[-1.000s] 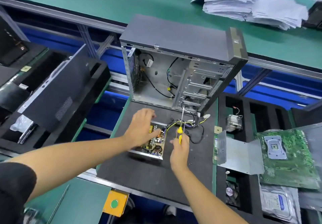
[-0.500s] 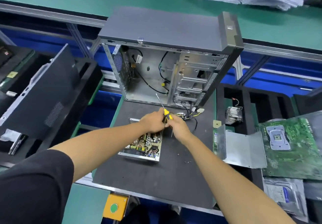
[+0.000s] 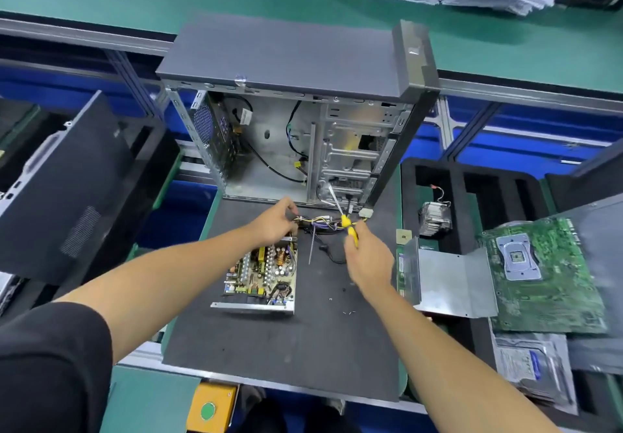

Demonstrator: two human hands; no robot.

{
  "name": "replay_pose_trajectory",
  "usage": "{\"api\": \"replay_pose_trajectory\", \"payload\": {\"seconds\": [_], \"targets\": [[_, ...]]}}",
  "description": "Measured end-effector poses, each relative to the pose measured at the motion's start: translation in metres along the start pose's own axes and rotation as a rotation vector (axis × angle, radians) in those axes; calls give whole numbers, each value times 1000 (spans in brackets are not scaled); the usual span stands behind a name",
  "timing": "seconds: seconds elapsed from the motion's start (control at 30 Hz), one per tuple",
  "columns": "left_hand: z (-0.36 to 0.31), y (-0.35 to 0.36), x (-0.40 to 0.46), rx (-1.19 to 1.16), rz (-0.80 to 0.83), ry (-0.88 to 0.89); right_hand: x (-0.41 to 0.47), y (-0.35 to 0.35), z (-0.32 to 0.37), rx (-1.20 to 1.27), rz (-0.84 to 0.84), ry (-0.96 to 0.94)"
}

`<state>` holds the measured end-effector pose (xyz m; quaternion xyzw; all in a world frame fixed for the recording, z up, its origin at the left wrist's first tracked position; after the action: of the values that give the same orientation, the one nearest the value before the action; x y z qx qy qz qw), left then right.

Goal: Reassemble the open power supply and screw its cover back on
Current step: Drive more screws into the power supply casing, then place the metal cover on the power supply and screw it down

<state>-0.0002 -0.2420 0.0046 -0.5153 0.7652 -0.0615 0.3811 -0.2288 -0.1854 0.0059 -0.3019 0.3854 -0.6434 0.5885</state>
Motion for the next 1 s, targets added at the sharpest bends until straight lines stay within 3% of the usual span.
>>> {"api": "replay_pose_trajectory", "payload": {"seconds": [0.07,0.17,0.3,0.5,0.63,0.7,0.83,0.9,1.0], "targets": [[3,3,0,103,-48,39,-7,-2,-21,7,-38,62],[4,5,3,239,-88,56,-7,0,-43,99,-94,304],[5,9,6,411,-131,43,-12,9,-46,161,-5,466],[2,15,7,580,-191,-12,-20,12,-49,-266,11,302],[-3,28,3,555,-171,26,-22,7,-49,-304,22,259],[-5,41,0,557,-134,34,-23,4,-47,-393,14,150],[-10,46,-3,521,-86,12,-24,-24,-42,-380,-243,-95],[-11,44,-4,465,-54,10,-19,-41,-52,-287,-356,116],[-15,41,-7,386,-30,29,-14,-58,-78,-170,-147,483]]}}
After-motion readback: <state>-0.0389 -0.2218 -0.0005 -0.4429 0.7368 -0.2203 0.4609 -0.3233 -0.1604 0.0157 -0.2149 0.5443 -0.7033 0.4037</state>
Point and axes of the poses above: each hand's wrist, its own x-axis towards the middle knuckle, its own y-axis out of the palm, z = x × y, the point moved 2 cm from there along x, towards the middle knuckle
